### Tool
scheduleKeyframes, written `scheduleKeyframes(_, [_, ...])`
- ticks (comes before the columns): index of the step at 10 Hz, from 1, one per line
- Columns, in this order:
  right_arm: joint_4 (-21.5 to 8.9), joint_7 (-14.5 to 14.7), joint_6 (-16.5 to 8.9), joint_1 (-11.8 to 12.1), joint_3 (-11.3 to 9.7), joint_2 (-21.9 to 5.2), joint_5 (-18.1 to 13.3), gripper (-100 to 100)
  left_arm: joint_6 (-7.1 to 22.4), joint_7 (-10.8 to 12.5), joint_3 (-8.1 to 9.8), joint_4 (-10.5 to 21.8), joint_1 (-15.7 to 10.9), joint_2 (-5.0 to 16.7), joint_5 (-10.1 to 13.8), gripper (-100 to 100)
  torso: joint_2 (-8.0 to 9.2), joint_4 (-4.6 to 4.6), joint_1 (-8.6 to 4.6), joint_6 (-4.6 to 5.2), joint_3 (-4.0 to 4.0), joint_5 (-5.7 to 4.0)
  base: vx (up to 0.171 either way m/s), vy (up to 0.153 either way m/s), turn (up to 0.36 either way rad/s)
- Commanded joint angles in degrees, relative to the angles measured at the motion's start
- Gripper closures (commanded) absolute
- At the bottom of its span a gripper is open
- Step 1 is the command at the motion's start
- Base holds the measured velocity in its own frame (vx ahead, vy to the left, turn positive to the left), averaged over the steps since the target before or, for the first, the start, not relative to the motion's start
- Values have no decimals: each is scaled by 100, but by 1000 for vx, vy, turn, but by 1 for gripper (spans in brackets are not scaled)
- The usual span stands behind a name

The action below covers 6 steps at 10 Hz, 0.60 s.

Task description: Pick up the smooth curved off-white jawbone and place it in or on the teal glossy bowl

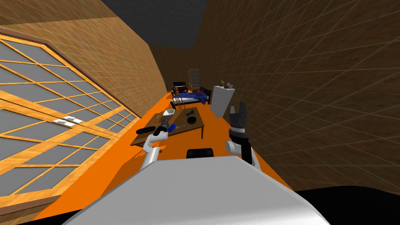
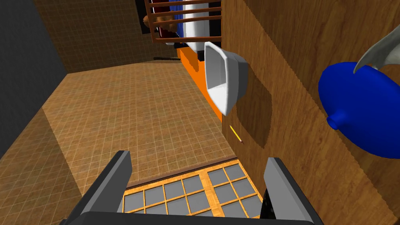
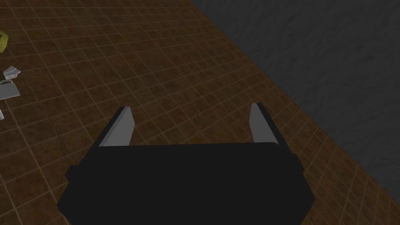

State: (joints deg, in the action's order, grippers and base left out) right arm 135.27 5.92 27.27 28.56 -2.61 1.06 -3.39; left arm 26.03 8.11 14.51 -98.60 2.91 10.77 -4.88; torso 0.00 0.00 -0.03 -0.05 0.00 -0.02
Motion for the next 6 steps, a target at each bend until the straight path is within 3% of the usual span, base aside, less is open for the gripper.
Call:
scheduleKeyframes(1, [0,0,0,0,0,0,0,0,286,29,85,286,-217,6,-24,-100,0,0,0,0,0,0,12,-17,-109])
scheduleKeyframes(4, [0,0,0,0,0,0,0,0,747,45,153,588,-367,0,-46,-100,-7,-1,5,2,-4,1,22,-7,-72])
scheduleKeyframes(5, [0,0,0,0,0,0,0,0,926,54,220,852,-515,-9,-69,-100,-6,-1,6,-1,-4,1,26,-1,-104])
scheduleKeyframes(6, [0,0,0,0,0,0,0,0,1036,54,220,852,-515,-9,-69,-100,-8,-1,7,2,-4,1,28,2,-67])
